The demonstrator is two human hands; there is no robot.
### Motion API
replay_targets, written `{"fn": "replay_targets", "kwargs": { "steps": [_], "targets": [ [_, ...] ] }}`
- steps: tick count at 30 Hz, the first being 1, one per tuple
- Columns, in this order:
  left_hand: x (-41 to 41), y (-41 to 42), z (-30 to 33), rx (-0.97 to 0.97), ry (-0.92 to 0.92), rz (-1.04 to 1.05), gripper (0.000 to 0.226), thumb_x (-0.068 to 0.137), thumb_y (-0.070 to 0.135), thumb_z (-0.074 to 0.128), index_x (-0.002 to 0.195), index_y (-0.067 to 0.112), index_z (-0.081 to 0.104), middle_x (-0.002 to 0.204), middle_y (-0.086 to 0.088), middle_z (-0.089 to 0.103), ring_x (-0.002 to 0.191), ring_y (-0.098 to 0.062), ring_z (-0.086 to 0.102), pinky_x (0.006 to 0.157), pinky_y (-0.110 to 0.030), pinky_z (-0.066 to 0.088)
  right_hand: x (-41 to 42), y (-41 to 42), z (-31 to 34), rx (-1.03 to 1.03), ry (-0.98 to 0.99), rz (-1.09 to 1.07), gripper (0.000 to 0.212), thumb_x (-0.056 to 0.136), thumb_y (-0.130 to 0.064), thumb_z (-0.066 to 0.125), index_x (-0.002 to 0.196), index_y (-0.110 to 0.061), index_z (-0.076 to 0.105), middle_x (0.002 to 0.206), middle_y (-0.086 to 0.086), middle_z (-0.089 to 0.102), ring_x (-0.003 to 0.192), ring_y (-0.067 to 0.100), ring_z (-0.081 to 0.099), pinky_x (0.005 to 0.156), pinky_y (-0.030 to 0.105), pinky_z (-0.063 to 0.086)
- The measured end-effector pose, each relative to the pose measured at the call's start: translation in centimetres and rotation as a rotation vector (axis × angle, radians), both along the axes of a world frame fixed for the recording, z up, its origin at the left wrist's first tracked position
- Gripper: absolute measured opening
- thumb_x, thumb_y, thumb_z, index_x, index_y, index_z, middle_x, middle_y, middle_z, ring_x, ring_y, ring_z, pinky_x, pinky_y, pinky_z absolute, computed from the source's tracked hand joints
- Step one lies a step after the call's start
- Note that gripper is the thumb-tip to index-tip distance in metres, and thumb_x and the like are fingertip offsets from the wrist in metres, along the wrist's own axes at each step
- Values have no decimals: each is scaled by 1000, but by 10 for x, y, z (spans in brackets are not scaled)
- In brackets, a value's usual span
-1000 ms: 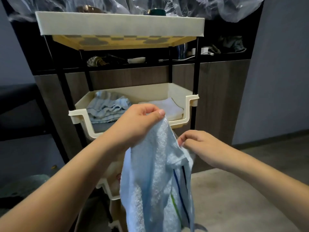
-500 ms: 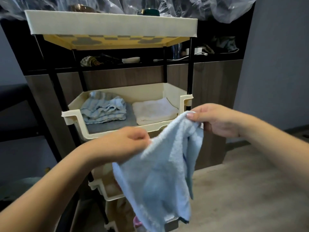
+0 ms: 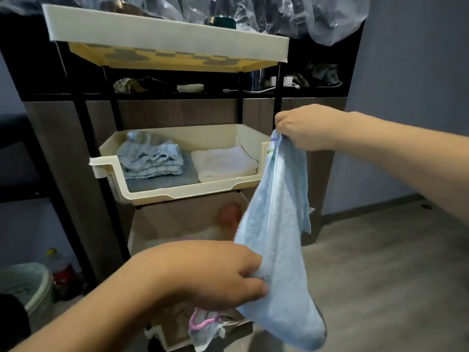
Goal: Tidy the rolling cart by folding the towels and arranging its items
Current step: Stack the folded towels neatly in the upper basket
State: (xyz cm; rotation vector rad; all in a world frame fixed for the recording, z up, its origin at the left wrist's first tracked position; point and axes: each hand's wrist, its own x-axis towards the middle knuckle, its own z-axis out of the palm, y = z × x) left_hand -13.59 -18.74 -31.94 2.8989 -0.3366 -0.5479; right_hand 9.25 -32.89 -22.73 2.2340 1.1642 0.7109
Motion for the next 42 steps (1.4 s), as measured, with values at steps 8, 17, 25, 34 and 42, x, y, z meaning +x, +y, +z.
{"fn": "replay_targets", "kwargs": {
  "steps": [8, 17, 25, 34, 42],
  "targets": [
    [12, 41, 7, 565, -963, 294, 12, 84, 21, 56, 93, 16, 63, 94, -9, 56, 86, -30, 56, 63, -35, 34, 37, -25, 2, 363, 185, -186, 17, 81, -2, 50, 91, -2, 63, 106, 13, 55, 98, 36, 59, 78, 37, 47],
    [31, 90, 49, 502, -1120, 678, 19, 88, 10, 50, 107, 10, 47, 85, -10, 54, 60, -25, 48, 44, -28, 28, 24, -26, -1, 982, 702, 20, 14, 90, -11, 62, 82, -18, 72, 96, 12, 72, 78, 18, 58, 72, 35, 48],
    [22, 71, 71, 165, -1000, 498, 17, 94, 33, 49, 93, 20, 60, 101, -1, 33, 98, -22, 40, 76, -32, 40, 27, -17, -19, 918, 625, -92, 21, 94, -12, 54, 78, -23, 62, 88, 1, 64, 85, 25, 63, 79, 39, 53],
    [6, 50, 78, -1170, -489, -63, 13, 75, 10, 72, 76, -2, 68, 116, -4, 69, 117, -23, 62, 92, -38, 53, 27, 0, -25, 917, 717, 26, 13, 91, -6, 55, 88, -12, 65, 85, -1, 63, 82, 19, 62, 69, 33, 56],
    [8, 46, 86, -1001, -629, -39, 38, 78, 22, 70, 51, 11, 44, 57, -7, 34, 51, -14, 32, 49, -26, 27, 14, -3, -19, 959, 1274, 89, 14, 93, -1, 58, 101, -10, 53, 73, 6, 69, 62, 13, 62, 62, 28, 49]
  ]
}}
